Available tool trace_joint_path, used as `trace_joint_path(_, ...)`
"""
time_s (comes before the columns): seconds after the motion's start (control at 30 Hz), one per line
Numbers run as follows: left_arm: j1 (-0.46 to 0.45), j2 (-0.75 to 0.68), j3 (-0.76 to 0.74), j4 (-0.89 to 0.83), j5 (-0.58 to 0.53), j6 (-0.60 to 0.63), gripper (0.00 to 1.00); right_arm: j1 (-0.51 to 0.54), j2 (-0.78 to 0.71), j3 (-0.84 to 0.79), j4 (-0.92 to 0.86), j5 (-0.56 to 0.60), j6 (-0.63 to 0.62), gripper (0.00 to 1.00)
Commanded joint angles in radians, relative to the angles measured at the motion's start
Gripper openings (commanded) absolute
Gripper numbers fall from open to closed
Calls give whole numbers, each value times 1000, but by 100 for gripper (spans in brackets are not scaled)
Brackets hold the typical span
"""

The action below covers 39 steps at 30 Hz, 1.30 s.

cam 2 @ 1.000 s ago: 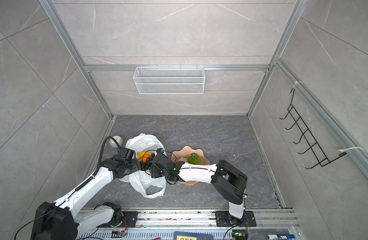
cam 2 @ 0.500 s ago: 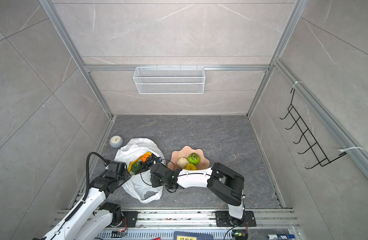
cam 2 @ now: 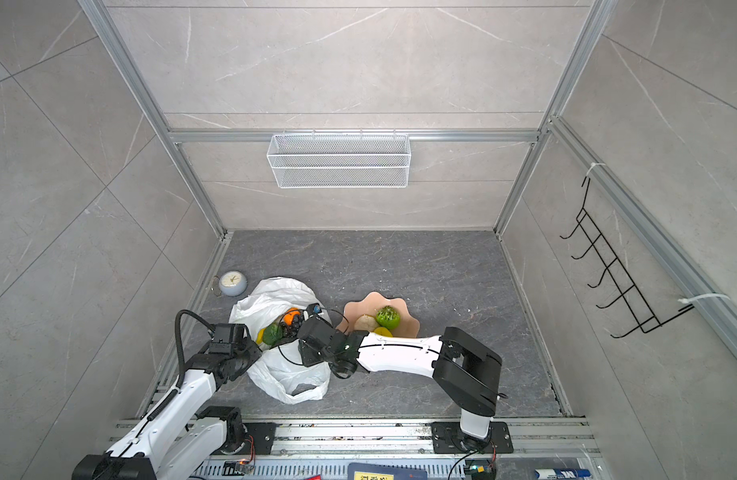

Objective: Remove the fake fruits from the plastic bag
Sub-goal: 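Reach the right gripper into the bag and grasp the green lime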

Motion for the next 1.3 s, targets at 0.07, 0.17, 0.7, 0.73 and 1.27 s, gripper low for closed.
trace_joint_path(0.07,8,54,76,106,54,138,30,7,53,124,-25,-8,14,51)
trace_joint_path(0.17,32,66,47,161,66,133,29,7,139,244,-71,-8,31,50)
trace_joint_path(0.7,124,127,12,318,183,157,17,-35,517,723,-312,32,94,54)
trace_joint_path(0.73,124,128,12,320,184,158,16,-36,533,739,-305,26,91,55)
trace_joint_path(1.27,124,154,15,340,209,160,15,-38,772,1094,-503,27,73,55)
